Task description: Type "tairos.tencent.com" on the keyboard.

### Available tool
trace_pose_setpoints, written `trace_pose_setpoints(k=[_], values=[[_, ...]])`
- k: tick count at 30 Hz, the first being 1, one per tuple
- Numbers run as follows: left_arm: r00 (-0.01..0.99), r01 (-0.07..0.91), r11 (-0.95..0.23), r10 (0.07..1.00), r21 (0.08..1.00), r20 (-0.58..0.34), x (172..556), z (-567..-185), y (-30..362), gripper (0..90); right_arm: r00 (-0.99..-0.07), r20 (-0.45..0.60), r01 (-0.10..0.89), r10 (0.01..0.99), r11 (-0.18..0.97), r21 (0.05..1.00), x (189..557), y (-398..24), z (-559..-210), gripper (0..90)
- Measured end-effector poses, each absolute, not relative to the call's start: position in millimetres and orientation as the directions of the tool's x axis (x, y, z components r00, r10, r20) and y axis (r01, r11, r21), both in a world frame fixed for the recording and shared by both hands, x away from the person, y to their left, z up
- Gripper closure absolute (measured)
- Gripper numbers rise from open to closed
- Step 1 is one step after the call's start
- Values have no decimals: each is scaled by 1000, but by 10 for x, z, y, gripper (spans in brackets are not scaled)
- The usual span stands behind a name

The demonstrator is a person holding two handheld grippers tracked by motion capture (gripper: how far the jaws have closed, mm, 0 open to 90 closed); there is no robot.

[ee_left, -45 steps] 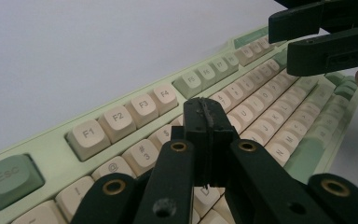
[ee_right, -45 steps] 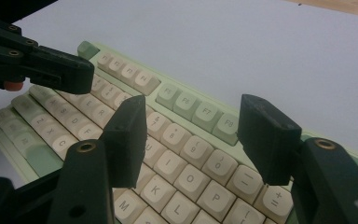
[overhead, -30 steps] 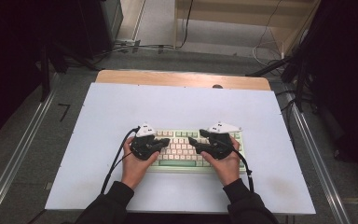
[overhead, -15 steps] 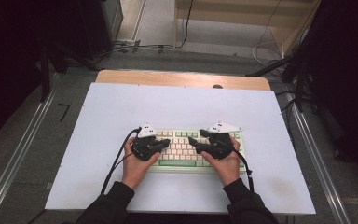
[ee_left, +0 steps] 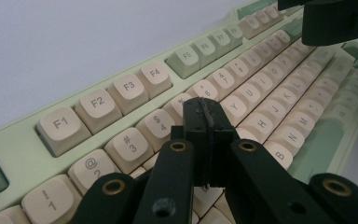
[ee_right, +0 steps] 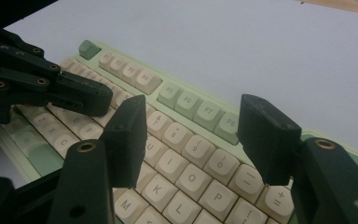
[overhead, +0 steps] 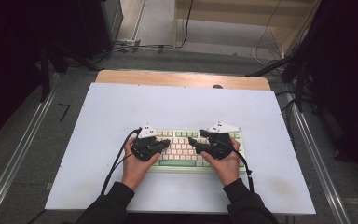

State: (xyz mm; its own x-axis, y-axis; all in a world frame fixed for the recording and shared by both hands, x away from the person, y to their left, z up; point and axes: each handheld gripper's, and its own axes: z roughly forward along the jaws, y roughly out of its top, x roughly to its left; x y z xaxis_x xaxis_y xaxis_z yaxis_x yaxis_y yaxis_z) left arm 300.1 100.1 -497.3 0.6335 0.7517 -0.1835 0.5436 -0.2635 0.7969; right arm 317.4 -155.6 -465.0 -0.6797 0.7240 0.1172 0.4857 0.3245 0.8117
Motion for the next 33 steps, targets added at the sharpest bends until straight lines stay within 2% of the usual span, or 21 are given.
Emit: trace_pose_setpoints(k=[5, 8, 9, 10, 11, 13, 15, 27, 33], values=[[641, 532, -246, 742, 811, -195, 2987, -4937, 1026, 897, -683, 115, 483, 721, 329, 811, 3175, -1555, -4653, 408], [647, 521, -193, 725, 832, -236, 2982, -4887, 1081, 834, -682, 115, 484, 722, 328, 811, 3175, -1555, -4653, 408], [649, 517, -180, 720, 837, -246, 2980, -4876, 1094, 801, -681, 116, 486, 723, 326, 811, 3175, -1556, -4653, 408], [648, 514, -161, 717, 843, -257, 2975, -4860, 1110, 690, -680, 116, 485, 724, 326, 811, 3175, -1557, -4653, 408], [643, 508, -141, 718, 850, -266, 2967, -4846, 1123, 690, -679, 117, 486, 725, 325, 811, 3175, -1557, -4653, 408], [639, 491, -117, 722, 863, -265, 2952, -4826, 1151, 603, -677, 118, 489, 727, 323, 810, 3173, -1560, -4650, 408], [635, 478, -105, 727, 872, -261, 2945, -4811, 1192, 570, -677, 118, 489, 726, 323, 810, 3172, -1561, -4648, 408], [559, 479, -66, 792, 875, -246, 2944, -4816, 1493, 489, -673, 119, 482, 730, 311, 819, 3166, -1619, -4610, 412], [543, 477, -72, 808, 876, -229, 2906, -4834, 1566, 487, -672, 118, 481, 731, 310, 820, 3160, -1629, -4606, 429]])
